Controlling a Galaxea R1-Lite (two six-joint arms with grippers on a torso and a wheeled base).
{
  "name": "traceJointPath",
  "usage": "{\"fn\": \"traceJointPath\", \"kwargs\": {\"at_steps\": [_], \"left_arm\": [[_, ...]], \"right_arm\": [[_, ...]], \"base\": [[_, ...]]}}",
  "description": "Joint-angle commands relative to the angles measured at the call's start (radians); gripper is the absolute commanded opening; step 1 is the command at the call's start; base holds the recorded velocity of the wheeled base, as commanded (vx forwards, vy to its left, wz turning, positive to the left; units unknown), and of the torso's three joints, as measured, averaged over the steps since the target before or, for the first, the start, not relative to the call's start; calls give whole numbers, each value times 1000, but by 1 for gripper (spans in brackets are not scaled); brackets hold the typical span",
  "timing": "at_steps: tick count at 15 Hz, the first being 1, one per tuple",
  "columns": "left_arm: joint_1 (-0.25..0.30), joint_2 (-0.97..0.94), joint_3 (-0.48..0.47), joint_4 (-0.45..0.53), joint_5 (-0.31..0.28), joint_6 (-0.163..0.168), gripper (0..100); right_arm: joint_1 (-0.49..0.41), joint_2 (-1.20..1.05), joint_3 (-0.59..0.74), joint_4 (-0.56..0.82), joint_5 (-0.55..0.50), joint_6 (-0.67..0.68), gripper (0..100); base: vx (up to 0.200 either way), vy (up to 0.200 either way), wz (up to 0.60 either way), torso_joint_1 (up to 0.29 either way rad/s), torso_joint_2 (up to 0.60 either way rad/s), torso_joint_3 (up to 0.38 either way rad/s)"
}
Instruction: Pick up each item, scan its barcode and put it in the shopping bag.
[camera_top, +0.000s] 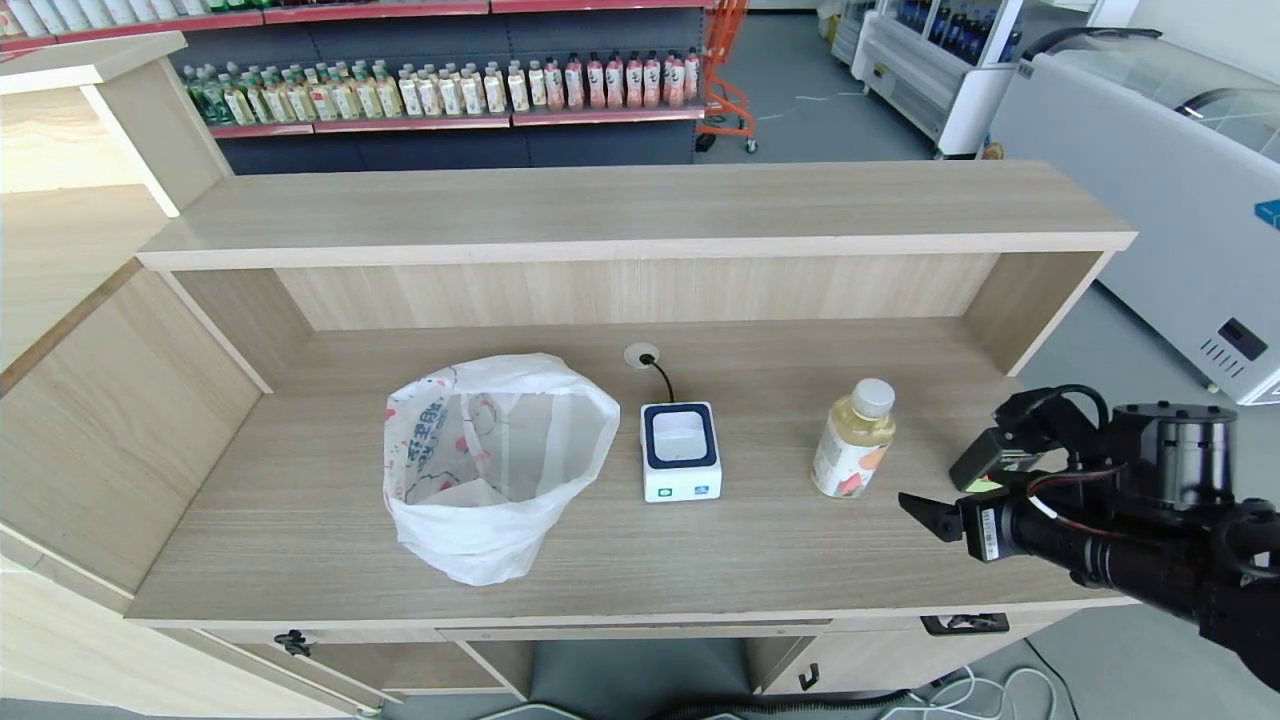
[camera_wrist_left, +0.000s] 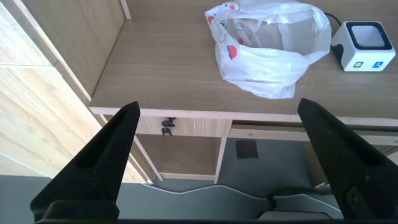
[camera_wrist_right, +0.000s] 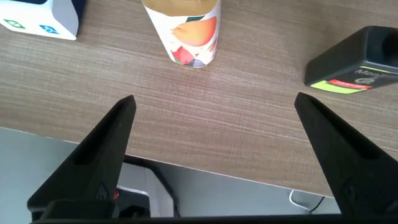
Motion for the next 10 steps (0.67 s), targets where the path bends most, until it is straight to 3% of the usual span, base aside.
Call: {"fn": "traceJointPath", "kwargs": {"at_steps": [1,10], "left_arm": [[0,0,0,0,0,0,100],[0,0,0,0,0,0,100]], "right_arm": [[18,145,2,-89,-13,0,100],[61,334,-66,-392,-10,-9,100]], "base": [[0,0,0,0,0,0],[0,0,0,0,0,0]]}}
